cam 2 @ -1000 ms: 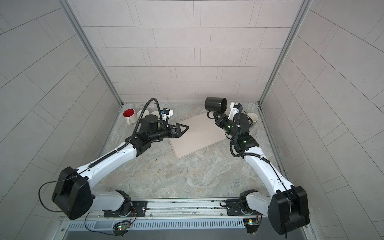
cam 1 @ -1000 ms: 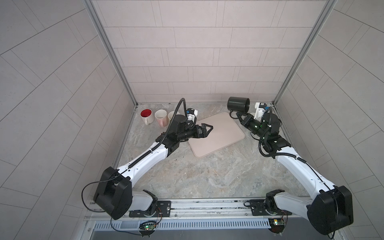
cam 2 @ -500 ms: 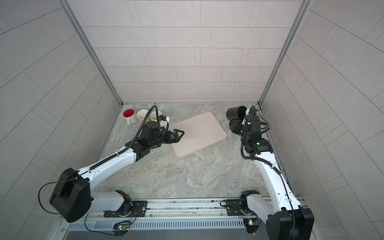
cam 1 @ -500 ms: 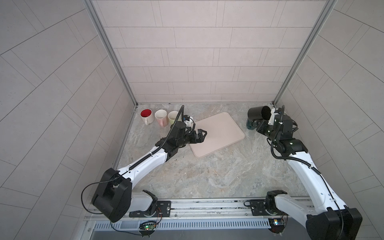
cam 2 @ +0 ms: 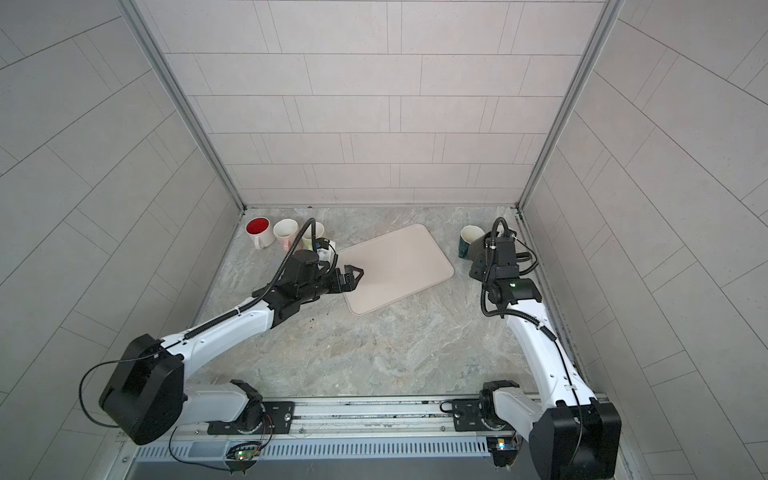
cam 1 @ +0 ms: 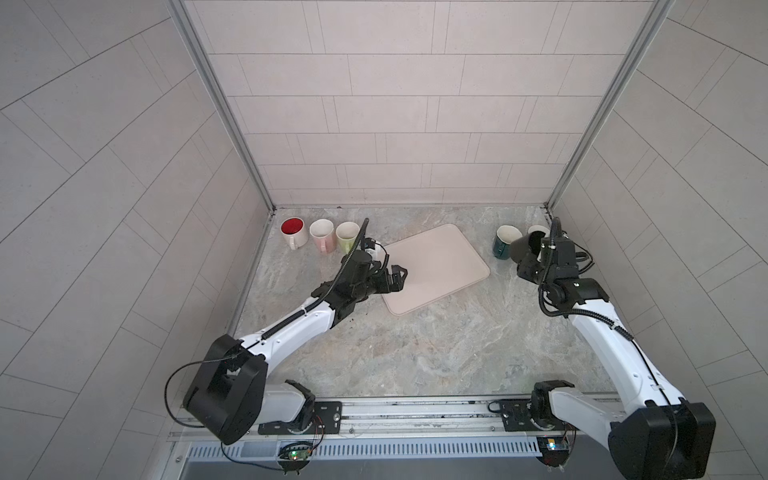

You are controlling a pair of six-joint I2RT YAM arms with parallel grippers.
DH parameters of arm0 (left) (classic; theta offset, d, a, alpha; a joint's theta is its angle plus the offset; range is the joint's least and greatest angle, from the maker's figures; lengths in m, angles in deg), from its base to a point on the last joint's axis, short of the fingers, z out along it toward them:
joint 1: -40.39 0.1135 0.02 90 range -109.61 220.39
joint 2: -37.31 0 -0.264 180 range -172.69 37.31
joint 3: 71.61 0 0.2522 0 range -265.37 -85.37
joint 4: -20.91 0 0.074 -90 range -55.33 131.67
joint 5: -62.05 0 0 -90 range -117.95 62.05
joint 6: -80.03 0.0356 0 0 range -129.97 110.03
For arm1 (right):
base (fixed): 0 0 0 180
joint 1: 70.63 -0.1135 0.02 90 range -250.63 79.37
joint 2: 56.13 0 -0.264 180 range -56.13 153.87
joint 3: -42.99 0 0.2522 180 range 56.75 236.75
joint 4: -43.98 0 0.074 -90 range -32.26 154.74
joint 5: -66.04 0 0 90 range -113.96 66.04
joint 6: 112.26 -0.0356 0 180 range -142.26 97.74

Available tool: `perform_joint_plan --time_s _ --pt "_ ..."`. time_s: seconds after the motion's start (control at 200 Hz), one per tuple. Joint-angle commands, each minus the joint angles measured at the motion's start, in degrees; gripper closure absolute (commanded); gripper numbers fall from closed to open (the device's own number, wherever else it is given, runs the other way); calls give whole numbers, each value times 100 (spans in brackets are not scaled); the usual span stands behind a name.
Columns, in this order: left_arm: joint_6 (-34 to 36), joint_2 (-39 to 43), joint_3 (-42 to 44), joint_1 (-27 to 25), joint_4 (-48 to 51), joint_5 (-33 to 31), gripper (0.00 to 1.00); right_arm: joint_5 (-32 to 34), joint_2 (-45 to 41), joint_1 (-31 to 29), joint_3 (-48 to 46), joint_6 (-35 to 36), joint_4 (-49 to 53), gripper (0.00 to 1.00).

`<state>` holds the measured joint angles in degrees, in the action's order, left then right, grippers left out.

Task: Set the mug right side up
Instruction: 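Carry the black mug upright to the green and grey mugs with the right gripper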

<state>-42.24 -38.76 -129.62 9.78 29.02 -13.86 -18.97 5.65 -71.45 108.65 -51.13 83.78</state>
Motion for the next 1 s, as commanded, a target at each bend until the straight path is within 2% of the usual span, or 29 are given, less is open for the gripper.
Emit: perform_joint_plan --time_s 0.0,0.415,0.525,0.846,0.996 --pt "183 128 102 20 -97 -189 0 510 -94 37 0 154 -588 100" --pt "314 440 336 20 -140 -597 0 821 512 34 -349 263 -1004 100" --pt "293 400 365 24 -223 -575 0 792 630 -3 -319 257 -1044 100" --pt "169 134 426 25 -463 -472 0 1303 1237 -114 -343 620 -1436 100" --pt "195 98 418 21 -450 -487 0 1276 1505 -113 -432 573 -1725 100"
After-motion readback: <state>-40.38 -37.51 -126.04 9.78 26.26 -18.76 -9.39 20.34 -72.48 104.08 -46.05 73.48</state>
